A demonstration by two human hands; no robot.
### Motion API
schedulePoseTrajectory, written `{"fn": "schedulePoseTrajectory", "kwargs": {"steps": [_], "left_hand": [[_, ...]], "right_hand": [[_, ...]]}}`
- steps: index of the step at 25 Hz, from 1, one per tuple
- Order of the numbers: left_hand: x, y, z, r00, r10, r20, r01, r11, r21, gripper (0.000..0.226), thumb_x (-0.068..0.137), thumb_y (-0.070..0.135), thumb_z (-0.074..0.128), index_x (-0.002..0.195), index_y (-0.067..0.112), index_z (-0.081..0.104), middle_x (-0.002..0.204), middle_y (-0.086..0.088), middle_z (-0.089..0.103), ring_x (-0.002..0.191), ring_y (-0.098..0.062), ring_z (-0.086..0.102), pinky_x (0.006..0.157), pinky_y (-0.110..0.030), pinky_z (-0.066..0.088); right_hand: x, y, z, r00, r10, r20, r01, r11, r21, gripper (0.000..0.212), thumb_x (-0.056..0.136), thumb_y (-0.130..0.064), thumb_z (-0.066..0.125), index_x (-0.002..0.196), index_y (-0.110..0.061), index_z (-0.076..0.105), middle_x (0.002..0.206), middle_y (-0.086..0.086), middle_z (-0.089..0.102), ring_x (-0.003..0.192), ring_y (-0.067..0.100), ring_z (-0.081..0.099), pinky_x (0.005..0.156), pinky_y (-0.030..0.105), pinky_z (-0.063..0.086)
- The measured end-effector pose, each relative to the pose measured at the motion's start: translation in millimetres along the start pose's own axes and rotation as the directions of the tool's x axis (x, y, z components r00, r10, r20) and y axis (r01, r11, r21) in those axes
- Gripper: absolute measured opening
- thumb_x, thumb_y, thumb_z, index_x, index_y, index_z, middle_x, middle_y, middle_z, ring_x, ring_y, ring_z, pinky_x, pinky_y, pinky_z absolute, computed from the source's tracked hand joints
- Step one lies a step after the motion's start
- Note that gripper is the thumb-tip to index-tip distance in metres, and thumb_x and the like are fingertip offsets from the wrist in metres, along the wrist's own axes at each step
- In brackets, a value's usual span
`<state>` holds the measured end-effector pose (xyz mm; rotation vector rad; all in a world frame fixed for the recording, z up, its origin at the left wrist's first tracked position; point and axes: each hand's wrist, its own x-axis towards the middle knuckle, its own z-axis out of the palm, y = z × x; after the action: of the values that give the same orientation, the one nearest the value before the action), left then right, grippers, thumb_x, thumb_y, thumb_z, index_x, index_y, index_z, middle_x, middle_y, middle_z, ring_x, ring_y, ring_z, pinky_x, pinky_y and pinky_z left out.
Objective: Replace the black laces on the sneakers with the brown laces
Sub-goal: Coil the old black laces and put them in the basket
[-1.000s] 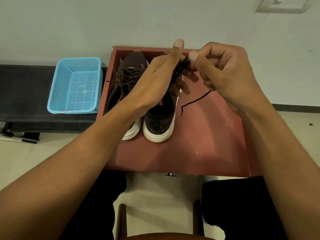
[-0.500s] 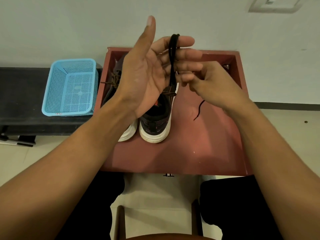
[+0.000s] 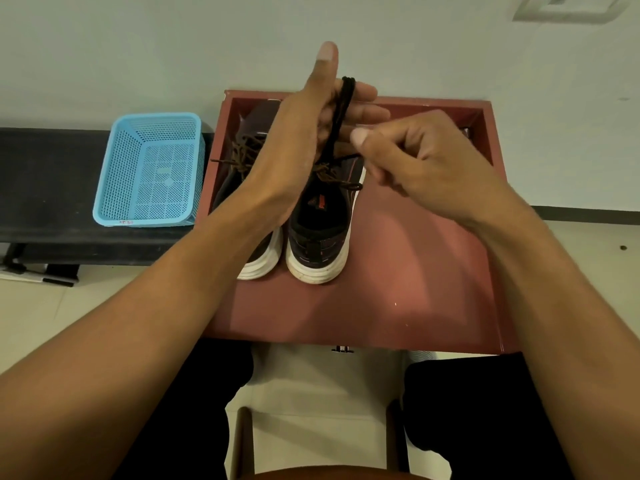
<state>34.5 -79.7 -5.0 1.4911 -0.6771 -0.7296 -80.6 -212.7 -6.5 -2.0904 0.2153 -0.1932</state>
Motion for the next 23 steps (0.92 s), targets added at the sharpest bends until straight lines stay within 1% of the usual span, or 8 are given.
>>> {"fn": "schedulePoseTrajectory", "kwargs": {"steps": [3,5,7,10,15,18,21,23], "left_hand": [[-3,-5,6,0.991,-0.022,0.134,0.001,0.988,0.153,0.075,0.112,0.051,0.009,0.113,0.009,0.071,0.105,-0.007,0.078,0.102,-0.025,0.076,0.105,-0.053,0.053],[-4,-7,10,0.976,-0.081,0.204,0.051,0.987,0.152,0.079,0.111,0.054,0.006,0.119,0.010,0.070,0.108,-0.009,0.078,0.099,-0.030,0.076,0.102,-0.054,0.055],[-3,-9,11,0.964,-0.113,0.240,0.084,0.988,0.129,0.080,0.110,0.056,0.005,0.121,0.010,0.070,0.107,-0.012,0.077,0.091,-0.032,0.074,0.095,-0.048,0.058],[-1,-10,11,0.960,-0.107,0.259,0.099,0.994,0.044,0.076,0.112,0.054,0.012,0.113,0.005,0.070,0.095,-0.014,0.073,0.074,-0.028,0.062,0.078,-0.039,0.053],[-1,-10,14,0.965,-0.047,0.256,0.087,0.986,-0.144,0.039,0.114,0.031,0.037,0.096,0.007,0.062,0.067,-0.003,0.044,0.057,-0.019,0.034,0.062,-0.033,0.042],[1,-8,11,0.984,-0.048,0.174,0.097,0.954,-0.285,0.035,0.114,0.029,0.039,0.091,0.010,0.057,0.067,-0.002,0.031,0.059,-0.018,0.033,0.062,-0.031,0.043],[4,-8,7,0.994,-0.074,0.075,0.097,0.917,-0.386,0.036,0.113,0.031,0.041,0.090,0.010,0.057,0.066,-0.002,0.028,0.059,-0.016,0.035,0.059,-0.030,0.043],[5,-9,5,0.996,-0.090,0.023,0.091,0.911,-0.403,0.037,0.113,0.033,0.040,0.089,0.009,0.057,0.064,0.000,0.028,0.056,-0.015,0.031,0.054,-0.028,0.037]], "right_hand": [[0,2,-6,0.983,-0.051,-0.178,0.067,0.994,0.085,0.045,0.111,-0.025,0.054,0.075,0.002,0.059,0.059,-0.006,0.055,0.050,0.007,0.044,0.054,0.020,0.037],[0,8,-10,0.965,-0.027,-0.262,0.053,0.994,0.095,0.038,0.111,-0.028,0.054,0.083,-0.003,0.060,0.066,-0.002,0.057,0.053,0.003,0.046,0.054,0.016,0.039],[1,19,-13,0.943,0.004,-0.334,0.019,0.998,0.067,0.037,0.110,-0.034,0.054,0.084,-0.009,0.059,0.067,-0.001,0.057,0.057,0.006,0.048,0.056,0.022,0.040],[4,32,-16,0.914,0.026,-0.405,-0.017,1.000,0.027,0.046,0.110,-0.041,0.052,0.087,-0.001,0.058,0.071,0.012,0.054,0.061,0.015,0.047,0.059,0.032,0.040],[7,35,-3,0.951,-0.016,-0.308,0.005,0.999,-0.036,0.032,0.112,-0.033,0.048,0.091,-0.012,0.059,0.079,0.004,0.065,0.069,0.010,0.062,0.065,0.031,0.051],[12,36,7,0.961,-0.036,-0.274,0.035,0.999,-0.010,0.032,0.114,-0.029,0.044,0.105,-0.008,0.066,0.094,0.009,0.073,0.087,0.024,0.071,0.080,0.048,0.057],[16,36,15,0.965,-0.003,-0.262,0.044,0.988,0.151,0.037,0.113,-0.031,0.043,0.119,-0.006,0.070,0.104,0.016,0.075,0.095,0.038,0.071,0.086,0.062,0.055],[16,34,19,0.969,0.008,-0.249,0.036,0.985,0.170,0.033,0.110,-0.032,0.051,0.120,-0.009,0.072,0.105,0.014,0.076,0.097,0.036,0.073,0.089,0.064,0.055]]}}
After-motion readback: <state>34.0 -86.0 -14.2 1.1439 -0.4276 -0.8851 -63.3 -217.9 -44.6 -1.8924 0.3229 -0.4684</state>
